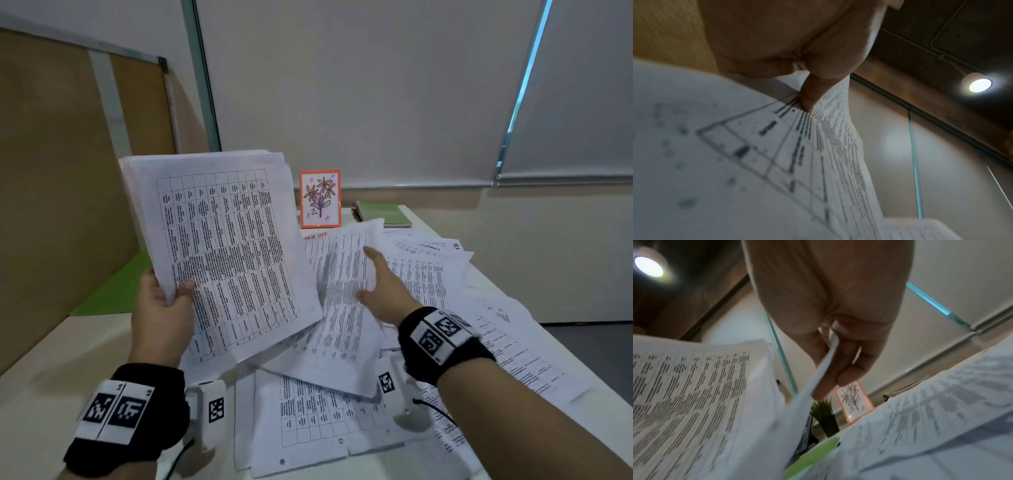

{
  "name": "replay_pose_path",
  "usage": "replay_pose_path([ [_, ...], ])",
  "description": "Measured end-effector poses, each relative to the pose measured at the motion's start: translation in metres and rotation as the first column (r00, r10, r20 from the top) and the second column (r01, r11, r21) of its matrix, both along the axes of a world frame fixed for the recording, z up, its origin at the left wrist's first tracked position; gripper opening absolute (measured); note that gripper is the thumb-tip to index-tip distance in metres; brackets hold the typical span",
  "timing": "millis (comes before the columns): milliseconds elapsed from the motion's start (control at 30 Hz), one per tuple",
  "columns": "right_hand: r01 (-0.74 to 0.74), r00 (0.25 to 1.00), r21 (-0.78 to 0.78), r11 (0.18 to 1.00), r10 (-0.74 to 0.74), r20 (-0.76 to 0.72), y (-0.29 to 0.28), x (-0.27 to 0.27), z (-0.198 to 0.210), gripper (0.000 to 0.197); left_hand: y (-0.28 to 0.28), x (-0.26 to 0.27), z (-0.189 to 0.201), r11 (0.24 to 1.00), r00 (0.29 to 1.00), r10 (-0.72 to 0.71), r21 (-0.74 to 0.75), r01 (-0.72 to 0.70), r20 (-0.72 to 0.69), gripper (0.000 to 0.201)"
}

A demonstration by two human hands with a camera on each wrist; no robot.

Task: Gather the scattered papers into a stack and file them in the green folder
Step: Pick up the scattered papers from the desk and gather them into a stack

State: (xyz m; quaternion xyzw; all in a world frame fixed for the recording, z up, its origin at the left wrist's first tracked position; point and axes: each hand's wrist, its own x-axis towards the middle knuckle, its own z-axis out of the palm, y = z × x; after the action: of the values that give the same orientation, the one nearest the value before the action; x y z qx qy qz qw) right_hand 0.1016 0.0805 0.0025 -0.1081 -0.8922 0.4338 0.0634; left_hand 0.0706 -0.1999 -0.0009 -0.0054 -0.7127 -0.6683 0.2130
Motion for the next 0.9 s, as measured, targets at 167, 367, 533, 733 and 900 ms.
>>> replay_pose_path([
  [167, 0.049, 0.922, -0.183, 0.982, -0.115, -0.37, 0.03, 0.029, 0.022, 0.045, 0.006, -0.003, -0.004, 0.999, 0.999, -0.016, -0.028, 0.017, 0.039, 0.02],
  [367, -0.019, 0.638, -0.378, 0.925, -0.28, -0.717, 0.06, 0.038, 0.038, 0.047, 0.01, -0.003, -0.004, 0.984, 0.991, 0.125, -0.136, -0.118, 0.048, 0.02],
  [533, -0.223, 0.653, -0.472, 0.853, -0.229, -0.722, 0.064, 0.034, 0.04, 0.049, 0.013, -0.002, -0.002, 0.982, 0.989, 0.136, -0.143, -0.127, 0.056, 0.029],
  [733, -0.259, 0.87, -0.251, 0.933, 0.112, -0.48, 0.046, 0.027, 0.019, 0.046, 0.041, 0.007, 0.008, 0.984, 0.975, -0.174, 0.066, 0.166, 0.14, 0.028],
  [900, -0.17, 0.95, -0.175, 0.97, 0.114, -0.289, 0.035, 0.031, 0.01, 0.04, 0.061, 0.015, 0.007, 0.922, 0.924, -0.367, 0.177, 0.346, 0.108, 0.023],
])
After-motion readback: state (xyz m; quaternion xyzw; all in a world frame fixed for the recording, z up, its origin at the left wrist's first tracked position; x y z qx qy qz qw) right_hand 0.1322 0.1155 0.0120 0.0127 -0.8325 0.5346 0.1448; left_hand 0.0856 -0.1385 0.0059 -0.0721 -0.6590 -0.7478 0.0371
